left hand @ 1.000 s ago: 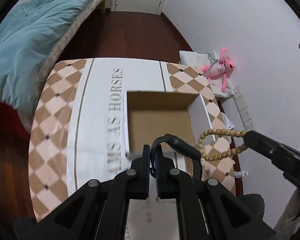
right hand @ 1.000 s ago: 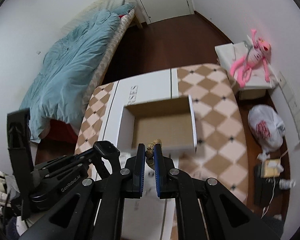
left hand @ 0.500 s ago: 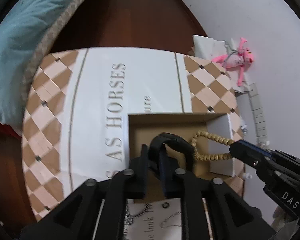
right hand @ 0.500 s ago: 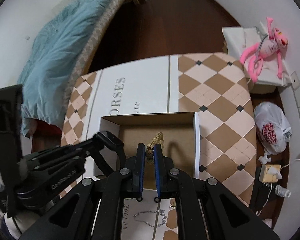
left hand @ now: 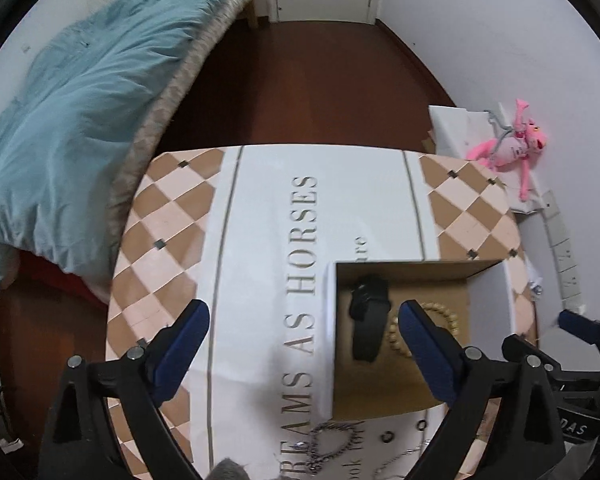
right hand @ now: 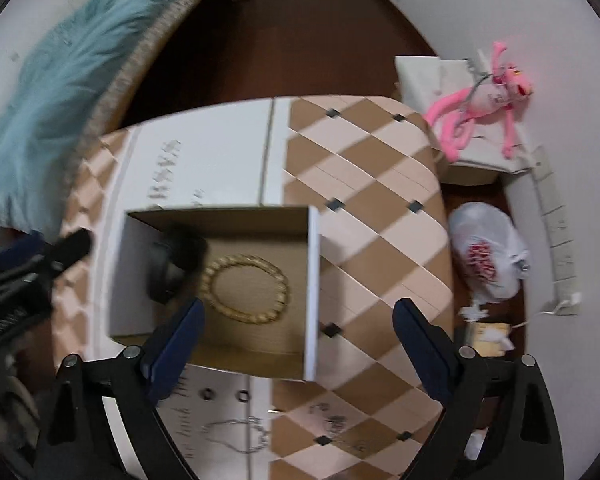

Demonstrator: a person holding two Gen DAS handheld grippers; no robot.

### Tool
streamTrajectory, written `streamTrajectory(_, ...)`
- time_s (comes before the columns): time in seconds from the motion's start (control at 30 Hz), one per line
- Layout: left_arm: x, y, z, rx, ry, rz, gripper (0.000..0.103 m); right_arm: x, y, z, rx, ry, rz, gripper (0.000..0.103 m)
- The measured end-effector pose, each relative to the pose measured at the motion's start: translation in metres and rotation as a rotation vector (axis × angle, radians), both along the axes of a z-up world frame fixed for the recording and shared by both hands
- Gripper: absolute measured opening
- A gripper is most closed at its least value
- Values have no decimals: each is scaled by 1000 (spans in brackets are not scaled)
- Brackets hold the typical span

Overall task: Organize jewelry
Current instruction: 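Lift both open tools away from the box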

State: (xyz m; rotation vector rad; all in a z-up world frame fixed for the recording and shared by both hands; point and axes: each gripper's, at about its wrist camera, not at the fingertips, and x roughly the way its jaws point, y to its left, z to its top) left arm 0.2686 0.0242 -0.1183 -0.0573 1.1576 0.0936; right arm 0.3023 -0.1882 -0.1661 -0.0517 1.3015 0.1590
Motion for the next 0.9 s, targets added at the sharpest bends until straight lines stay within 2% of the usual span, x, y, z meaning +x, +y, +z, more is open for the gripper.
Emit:
streamTrajectory(0.17, -16, -1, -13, 26, -9, 9, 97, -11, 5, -13, -62, -9, 5, 96)
streamTrajectory(0.47, -36, -15, -12, 64, -24, -19, 97, -28, -1, -9, -48, -31, -27, 97)
streamTrajectory(0.63, -53, -18, -1, 76, -56, -12, 97, -42, -3, 5, -45, -79, -38, 97)
streamTrajectory(0.9, -85, -19, 27, 58, -121, 13, 97, -73, -13, 49, -71, -217, -64, 97)
